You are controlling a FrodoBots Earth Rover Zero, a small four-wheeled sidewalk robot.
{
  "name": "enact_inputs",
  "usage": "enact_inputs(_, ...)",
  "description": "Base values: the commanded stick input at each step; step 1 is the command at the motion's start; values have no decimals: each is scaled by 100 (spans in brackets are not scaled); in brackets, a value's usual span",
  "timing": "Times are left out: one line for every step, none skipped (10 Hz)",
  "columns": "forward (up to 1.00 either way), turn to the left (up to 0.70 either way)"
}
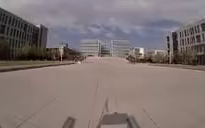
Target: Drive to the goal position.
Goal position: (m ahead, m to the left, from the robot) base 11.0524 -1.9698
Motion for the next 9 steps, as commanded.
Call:
enact_inputs(100,40)
enact_inputs(100,40)
enact_inputs(100,40)
enact_inputs(100,12)
enact_inputs(100,0)
enact_inputs(100,0)
enact_inputs(100,0)
enact_inputs(100,0)
enact_inputs(100,0)
